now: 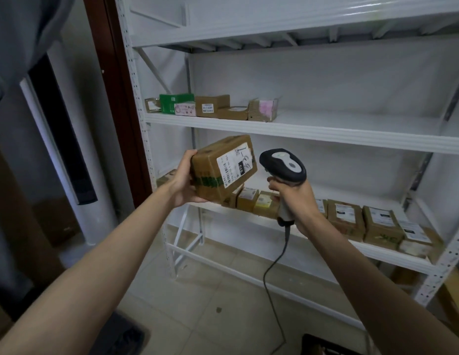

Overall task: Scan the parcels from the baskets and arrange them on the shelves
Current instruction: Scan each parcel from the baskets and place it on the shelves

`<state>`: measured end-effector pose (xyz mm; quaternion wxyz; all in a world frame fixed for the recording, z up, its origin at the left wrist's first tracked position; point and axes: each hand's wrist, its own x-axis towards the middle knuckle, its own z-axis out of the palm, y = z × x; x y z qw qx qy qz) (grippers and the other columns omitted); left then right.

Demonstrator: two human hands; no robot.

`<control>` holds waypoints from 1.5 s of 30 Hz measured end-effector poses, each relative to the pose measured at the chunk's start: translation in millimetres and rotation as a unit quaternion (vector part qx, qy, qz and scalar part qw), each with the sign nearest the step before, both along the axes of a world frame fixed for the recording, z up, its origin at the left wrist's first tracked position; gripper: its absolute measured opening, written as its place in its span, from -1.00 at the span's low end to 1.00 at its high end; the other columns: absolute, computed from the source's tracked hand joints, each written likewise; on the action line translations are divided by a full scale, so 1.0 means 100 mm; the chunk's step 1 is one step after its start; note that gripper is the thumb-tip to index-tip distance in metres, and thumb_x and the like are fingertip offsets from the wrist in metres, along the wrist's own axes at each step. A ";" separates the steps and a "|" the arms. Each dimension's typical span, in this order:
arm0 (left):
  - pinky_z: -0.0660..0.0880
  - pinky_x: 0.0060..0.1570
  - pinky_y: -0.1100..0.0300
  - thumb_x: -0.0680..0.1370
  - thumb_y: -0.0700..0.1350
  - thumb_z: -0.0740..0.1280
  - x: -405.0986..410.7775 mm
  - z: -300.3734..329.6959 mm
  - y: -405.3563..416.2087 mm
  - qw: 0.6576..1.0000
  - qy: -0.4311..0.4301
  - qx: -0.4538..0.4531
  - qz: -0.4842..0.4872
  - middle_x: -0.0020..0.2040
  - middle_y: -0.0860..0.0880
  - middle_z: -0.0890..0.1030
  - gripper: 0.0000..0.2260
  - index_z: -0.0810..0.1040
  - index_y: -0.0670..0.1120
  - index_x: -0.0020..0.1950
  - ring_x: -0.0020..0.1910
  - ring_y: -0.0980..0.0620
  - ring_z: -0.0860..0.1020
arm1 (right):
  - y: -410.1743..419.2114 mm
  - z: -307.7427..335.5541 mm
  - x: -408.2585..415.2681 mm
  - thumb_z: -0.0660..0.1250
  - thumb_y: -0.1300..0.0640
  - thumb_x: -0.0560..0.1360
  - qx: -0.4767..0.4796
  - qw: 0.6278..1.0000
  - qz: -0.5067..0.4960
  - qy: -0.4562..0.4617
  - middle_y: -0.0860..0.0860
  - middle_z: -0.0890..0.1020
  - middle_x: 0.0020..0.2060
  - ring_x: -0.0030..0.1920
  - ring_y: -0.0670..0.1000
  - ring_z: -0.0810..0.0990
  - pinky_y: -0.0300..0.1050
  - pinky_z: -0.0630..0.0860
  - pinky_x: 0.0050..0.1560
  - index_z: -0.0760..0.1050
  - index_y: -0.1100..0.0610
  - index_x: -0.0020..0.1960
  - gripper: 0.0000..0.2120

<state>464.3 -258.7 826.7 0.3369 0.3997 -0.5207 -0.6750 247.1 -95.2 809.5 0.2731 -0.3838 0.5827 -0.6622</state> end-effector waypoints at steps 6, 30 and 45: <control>0.53 0.10 -0.41 0.53 0.43 0.12 -0.77 0.03 0.23 0.981 0.175 0.055 -0.062 0.36 -0.23 0.51 -0.34 0.42 0.03 0.46 0.21 -0.38 0.57 | -0.10 0.25 -0.32 0.49 0.19 0.52 -0.041 0.997 -0.033 -0.048 0.04 0.60 0.26 0.25 0.09 0.57 0.13 0.62 0.21 0.45 0.00 0.37 -0.53; 0.63 0.06 0.05 0.60 0.33 0.18 -2.79 0.90 -1.46 0.949 0.015 -0.298 -0.103 0.07 0.15 0.56 -0.57 0.46 0.14 0.36 0.17 0.01 0.54 | -1.86 1.23 -1.93 0.38 0.23 0.58 -0.075 0.985 -0.135 -0.075 0.04 0.74 0.02 -0.01 0.01 0.73 -0.09 0.67 -0.16 0.57 0.16 0.23 -0.77; 0.51 -0.23 0.12 0.44 -0.03 0.58 -3.47 0.80 -2.52 0.866 -0.163 -0.468 0.064 -0.19 -0.04 0.60 -0.65 0.43 -0.09 -0.02 -0.13 -0.05 0.62 | -2.79 1.25 -2.40 0.46 0.12 0.53 -0.020 0.980 -0.179 -0.083 0.09 0.69 0.08 0.06 0.09 0.67 0.17 0.63 0.17 0.55 0.16 0.23 -0.70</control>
